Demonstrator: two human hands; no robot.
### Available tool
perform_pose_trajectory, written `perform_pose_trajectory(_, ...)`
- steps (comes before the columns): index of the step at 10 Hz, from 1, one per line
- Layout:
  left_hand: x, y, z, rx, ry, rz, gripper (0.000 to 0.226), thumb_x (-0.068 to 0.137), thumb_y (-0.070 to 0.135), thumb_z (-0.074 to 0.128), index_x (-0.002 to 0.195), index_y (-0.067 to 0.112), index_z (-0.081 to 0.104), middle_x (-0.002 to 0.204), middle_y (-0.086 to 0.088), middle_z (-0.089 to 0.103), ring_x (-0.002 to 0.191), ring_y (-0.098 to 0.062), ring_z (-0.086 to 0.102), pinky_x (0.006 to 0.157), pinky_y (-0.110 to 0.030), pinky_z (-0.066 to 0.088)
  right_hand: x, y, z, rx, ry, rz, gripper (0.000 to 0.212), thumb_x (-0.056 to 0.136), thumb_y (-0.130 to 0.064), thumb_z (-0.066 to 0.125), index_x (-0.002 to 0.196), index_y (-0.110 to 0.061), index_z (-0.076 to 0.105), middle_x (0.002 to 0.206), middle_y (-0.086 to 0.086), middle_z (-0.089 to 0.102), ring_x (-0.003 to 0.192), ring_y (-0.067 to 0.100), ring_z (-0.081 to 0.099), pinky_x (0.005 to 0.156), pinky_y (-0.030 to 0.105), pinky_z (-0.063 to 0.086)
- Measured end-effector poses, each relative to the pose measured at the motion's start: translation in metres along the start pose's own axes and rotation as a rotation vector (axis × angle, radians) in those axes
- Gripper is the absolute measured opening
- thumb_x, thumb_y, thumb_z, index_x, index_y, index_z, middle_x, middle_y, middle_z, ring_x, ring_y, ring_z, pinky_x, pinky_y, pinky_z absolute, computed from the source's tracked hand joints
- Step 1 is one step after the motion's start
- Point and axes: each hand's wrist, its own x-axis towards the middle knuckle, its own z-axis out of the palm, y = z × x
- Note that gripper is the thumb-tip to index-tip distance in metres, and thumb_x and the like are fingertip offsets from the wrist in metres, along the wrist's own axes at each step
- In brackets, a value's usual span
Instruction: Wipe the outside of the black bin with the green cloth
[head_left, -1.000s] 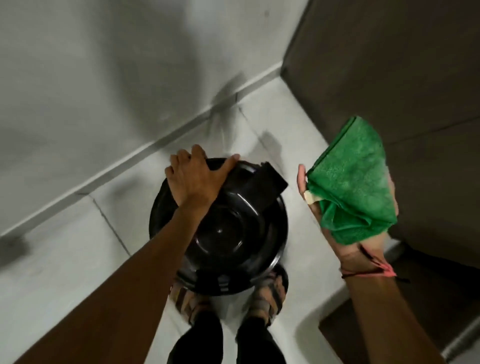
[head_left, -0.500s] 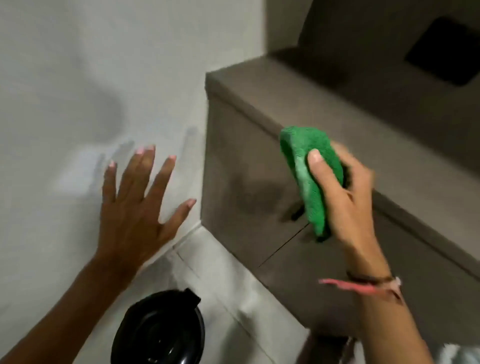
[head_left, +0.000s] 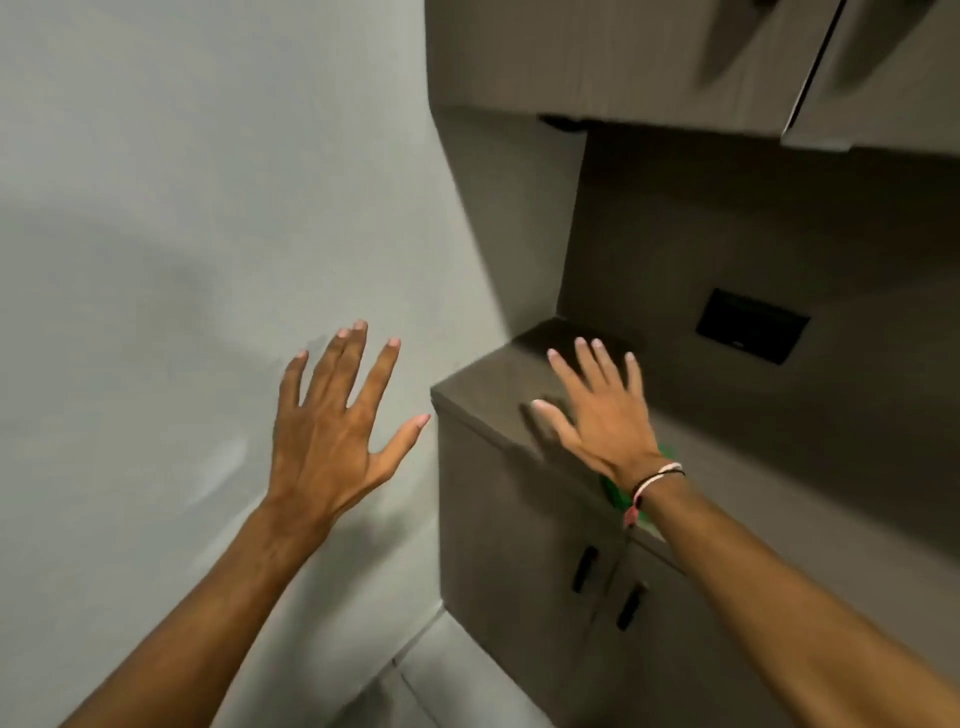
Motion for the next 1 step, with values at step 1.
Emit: perform_pose_trajectory(1,0.0434,-0.019,-0.0451,0.02,0.092,0.005,0.084,0.1,0.075,0.031,0.163,0.02,0.041,0.173,-0.015,0.036,0.159,-0.034,0.038,0.125,-0.064,0.037,0.0401,-0.0548,-0.0642,-0.012,0.188,-0.178,0.078,0.103,-0.068,0.033,0.168,-0.026,0.023,0.177,0.016,0.02,0.166,0.035,0.017,0.134,0.059,0.014)
